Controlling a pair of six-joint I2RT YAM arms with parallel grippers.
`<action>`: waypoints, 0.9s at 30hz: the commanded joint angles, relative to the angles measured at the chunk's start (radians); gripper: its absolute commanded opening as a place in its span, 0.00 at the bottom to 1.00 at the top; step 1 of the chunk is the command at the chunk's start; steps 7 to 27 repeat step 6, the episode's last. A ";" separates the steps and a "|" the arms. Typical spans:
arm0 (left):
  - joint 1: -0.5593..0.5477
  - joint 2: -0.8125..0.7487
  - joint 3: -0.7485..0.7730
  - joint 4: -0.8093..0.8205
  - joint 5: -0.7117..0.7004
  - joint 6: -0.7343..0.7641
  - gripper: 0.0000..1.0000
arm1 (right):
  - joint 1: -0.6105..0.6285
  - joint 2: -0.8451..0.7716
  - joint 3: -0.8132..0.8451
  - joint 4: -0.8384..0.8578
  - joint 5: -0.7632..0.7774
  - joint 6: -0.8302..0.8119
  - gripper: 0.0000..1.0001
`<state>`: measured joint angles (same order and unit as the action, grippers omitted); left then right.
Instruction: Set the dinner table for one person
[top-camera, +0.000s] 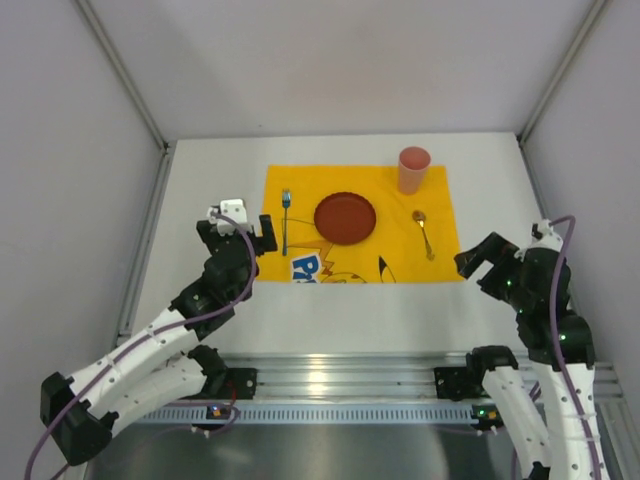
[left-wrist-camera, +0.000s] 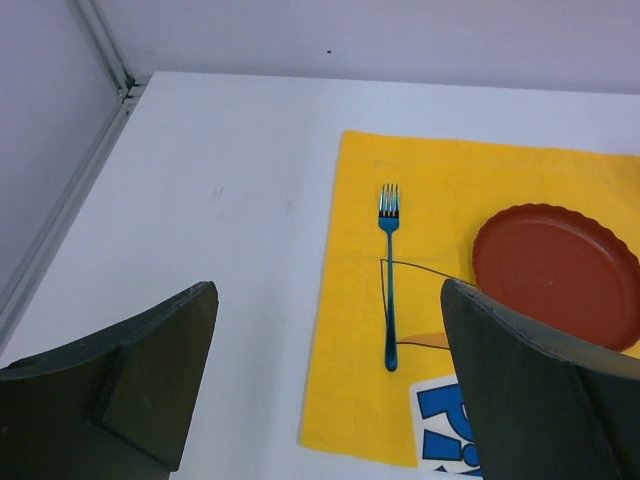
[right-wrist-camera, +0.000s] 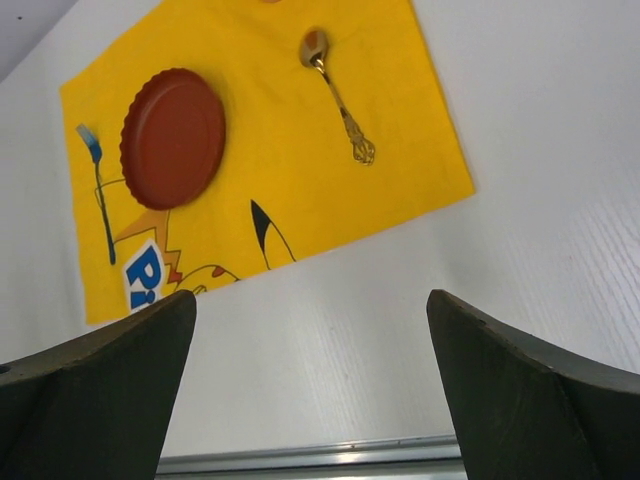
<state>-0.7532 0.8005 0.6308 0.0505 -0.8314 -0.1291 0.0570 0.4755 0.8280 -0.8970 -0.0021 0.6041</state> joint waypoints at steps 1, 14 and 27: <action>0.000 -0.014 0.010 0.008 -0.046 -0.020 0.99 | 0.018 -0.037 -0.004 0.089 -0.055 -0.004 1.00; 0.000 -0.017 0.006 0.000 -0.046 -0.018 0.99 | 0.020 -0.041 -0.009 0.115 -0.107 -0.033 1.00; 0.000 -0.017 0.006 0.000 -0.046 -0.018 0.99 | 0.020 -0.041 -0.009 0.115 -0.107 -0.033 1.00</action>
